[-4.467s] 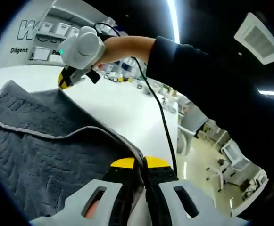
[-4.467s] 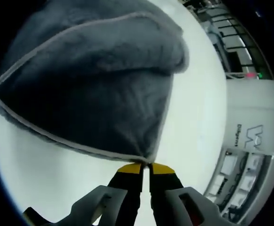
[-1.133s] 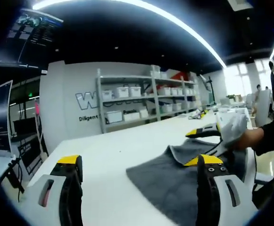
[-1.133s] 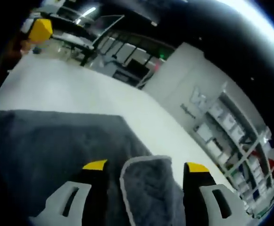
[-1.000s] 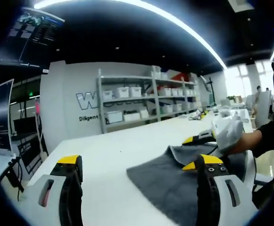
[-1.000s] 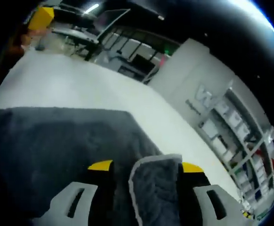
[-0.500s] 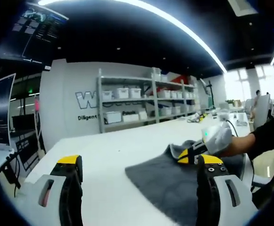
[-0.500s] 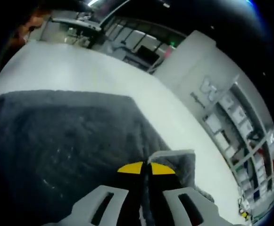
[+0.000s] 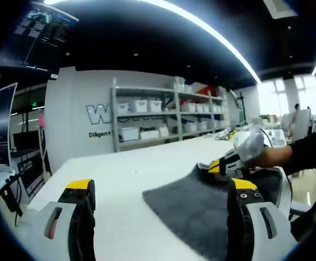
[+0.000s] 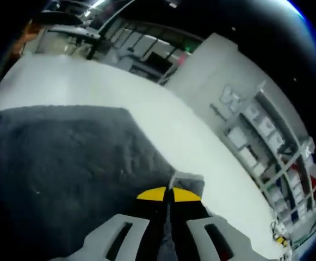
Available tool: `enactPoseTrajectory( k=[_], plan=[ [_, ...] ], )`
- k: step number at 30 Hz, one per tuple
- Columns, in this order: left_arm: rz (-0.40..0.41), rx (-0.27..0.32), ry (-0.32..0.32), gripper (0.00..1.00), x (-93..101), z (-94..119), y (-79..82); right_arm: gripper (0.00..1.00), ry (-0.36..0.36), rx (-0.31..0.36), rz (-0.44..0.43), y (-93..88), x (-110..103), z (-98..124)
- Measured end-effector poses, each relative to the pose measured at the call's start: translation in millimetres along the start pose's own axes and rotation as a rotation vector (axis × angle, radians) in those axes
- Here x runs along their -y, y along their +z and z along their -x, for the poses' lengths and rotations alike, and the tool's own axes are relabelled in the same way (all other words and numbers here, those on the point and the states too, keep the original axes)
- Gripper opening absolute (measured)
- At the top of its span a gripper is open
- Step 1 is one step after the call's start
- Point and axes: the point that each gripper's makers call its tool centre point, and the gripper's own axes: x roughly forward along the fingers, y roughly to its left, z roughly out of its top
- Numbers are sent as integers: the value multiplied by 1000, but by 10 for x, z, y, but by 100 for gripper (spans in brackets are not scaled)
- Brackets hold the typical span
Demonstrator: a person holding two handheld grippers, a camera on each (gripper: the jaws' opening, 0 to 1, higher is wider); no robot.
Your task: Open the folded towel by lifting each exposed corner and separating the folded layers until the towel lies flat within the target outline without major curled edges
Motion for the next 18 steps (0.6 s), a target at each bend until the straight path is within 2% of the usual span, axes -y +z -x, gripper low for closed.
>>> enactPoseTrajectory(
  k=[5, 9, 13, 18],
  plan=[
    [-2, -5, -3, 100, 5, 0, -6, 0, -22, -23, -94, -200, 246, 1],
    [-4, -8, -5, 100, 7, 13, -19, 0, -48, -57, -110, -383, 428, 23],
    [0, -11, -3, 100, -1, 13, -37, 0, -59, -78, -137, -492, 571, 18],
    [-3, -12, -11, 100, 35, 16, -38, 0, -57, -102, -174, -627, 661, -19]
  ],
)
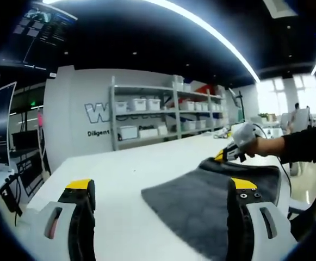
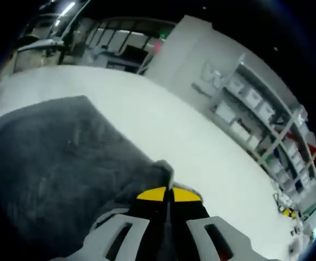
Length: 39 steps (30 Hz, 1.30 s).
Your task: Open the folded towel by lifting each exposed corner and separating the folded layers until the towel lies flat within the target outline without major curled edges
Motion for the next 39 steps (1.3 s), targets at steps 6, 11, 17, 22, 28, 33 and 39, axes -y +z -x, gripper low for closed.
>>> enactPoseTrajectory(
  k=[6, 11, 17, 22, 28, 33, 39],
  plan=[
    [3, -12, -14, 100, 43, -3, -25, 0, -14, -28, -24, -156, 192, -45],
    [2, -18, -24, 100, 97, -17, -38, 0, -4, -37, -1, -264, 270, -130],
    [-9, -32, -64, 99, 240, -35, -60, 0, -3, -29, 11, -324, 319, -258],
    [-32, -42, -110, 99, 397, -61, -41, 0, 13, -31, 40, -341, 323, -320],
    [-35, -52, -130, 99, 461, -88, -70, 0, 28, -39, 64, -431, 331, -410],
    [-48, -68, -150, 98, 503, -119, -84, 0, 31, -33, 31, -447, 339, -393],
    [-71, -65, -181, 98, 594, -212, 12, 16, 24, -11, -67, -438, 389, -325]
  ],
)
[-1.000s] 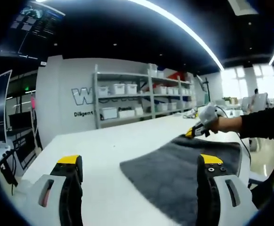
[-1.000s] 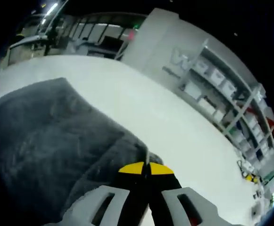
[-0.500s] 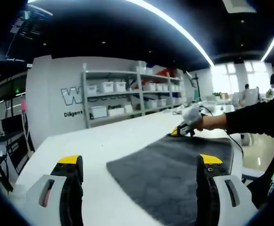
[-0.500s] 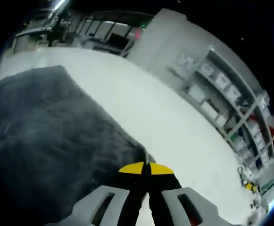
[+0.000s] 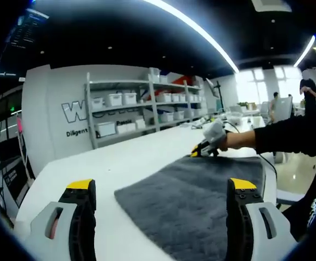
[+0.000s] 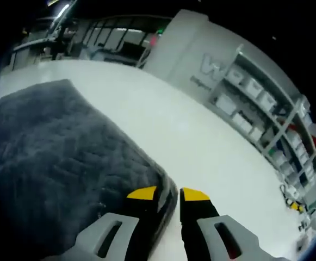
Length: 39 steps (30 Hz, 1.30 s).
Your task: Open the folded towel by lifting each exposed corner and separating the folded layers until the towel lies flat within the target outline without major curled edges
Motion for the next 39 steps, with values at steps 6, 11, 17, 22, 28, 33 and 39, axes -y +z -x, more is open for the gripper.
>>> enactPoseTrajectory(
  k=[6, 11, 17, 22, 28, 33, 39],
  plan=[
    [-27, -1, -11, 97, -13, -62, 89, 46, -4, 116, -50, 202, -11, 369],
    [-61, -20, -54, 100, 8, -162, 144, 62, -19, 204, -88, 365, -51, 721],
    [-91, -52, -106, 100, 47, -336, 230, 82, -18, 300, -135, 468, -204, 1125],
    [-124, -70, -166, 100, 115, -460, 398, 72, 8, 328, -221, 299, -487, 1509],
    [-193, -95, -220, 100, 175, -635, 542, 58, 63, 333, -322, -7, -917, 1878],
    [-211, -110, -249, 100, 230, -746, 590, 57, 77, 292, -311, -219, -1141, 1966],
    [-231, -138, -278, 99, 223, -856, 622, 55, 88, 249, -348, -400, -1262, 1981]
  ],
)
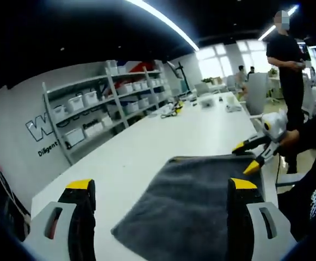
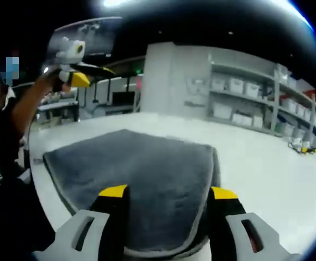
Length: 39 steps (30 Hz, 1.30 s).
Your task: Open the folded towel by lifting each exposed corner and separating the folded layers until the towel lies flat within the target outline without major curled edges
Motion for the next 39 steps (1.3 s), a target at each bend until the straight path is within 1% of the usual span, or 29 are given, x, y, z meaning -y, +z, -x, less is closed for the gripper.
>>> enactPoseTrajectory(
  k=[4, 6, 7, 9, 11, 13, 16, 17, 18, 19, 20, 22, 25, 28, 31, 32, 34, 36, 39],
  plan=[
    [-50, -27, -40, 97, 19, -80, 58, 54, -11, -33, -29, -151, -12, 91],
    [-87, -41, -100, 96, 86, -149, 90, 54, -30, -31, -44, -174, 33, 132],
    [-82, -47, -100, 97, 71, -195, 108, 54, -33, -28, -48, -175, 51, 142],
    [-88, -67, -106, 96, 63, -289, 134, 50, -45, -23, -76, -174, 99, 159],
    [-98, -84, -114, 96, 73, -339, 153, 45, -44, -24, -84, -180, 110, 168],
    [-115, -103, -137, 93, 96, -380, 177, 40, -40, -26, -86, -192, 107, 183],
    [-137, -127, -172, 93, 144, -448, 220, 36, -36, -10, -97, -183, 127, 212],
    [-146, -141, -176, 94, 159, -473, 227, 34, -40, -9, -107, -192, 140, 220],
    [-156, -156, -156, 94, 161, -492, 227, 31, -39, -10, -116, -207, 144, 228],
    [-181, -182, -117, 94, 68, -545, 238, 29, -38, -10, -125, -221, 143, 233],
    [-189, -191, -112, 94, 46, -596, 257, 28, -39, -13, -133, -240, 145, 234],
    [-191, -199, -126, 95, 28, -688, 293, 27, -38, -14, -138, -264, 145, 236],
    [-182, -217, -161, 95, 63, -840, 342, 26, -35, -6, -154, -275, 153, 256],
    [-195, -237, -201, 93, 123, -986, 372, 22, -33, 7, -173, -273, 157, 282],
    [-204, -275, -267, 90, 219, -1111, 383, 21, -32, 17, -172, -288, 134, 287],
    [-200, -290, -280, 90, 170, -1174, 407, 20, -22, 34, -158, -271, 119, 284],
    [-217, -298, -304, 90, 204, -1277, 475, 20, -41, 31, -132, -293, 139, 287],
    [-232, -303, -326, 89, 237, -1344, 523, 20, -42, 42, -136, -286, 149, 308],
    [-245, -316, -351, 89, 180, -1460, 589, 21, -42, 49, -146, -290, 172, 324]
  ],
)
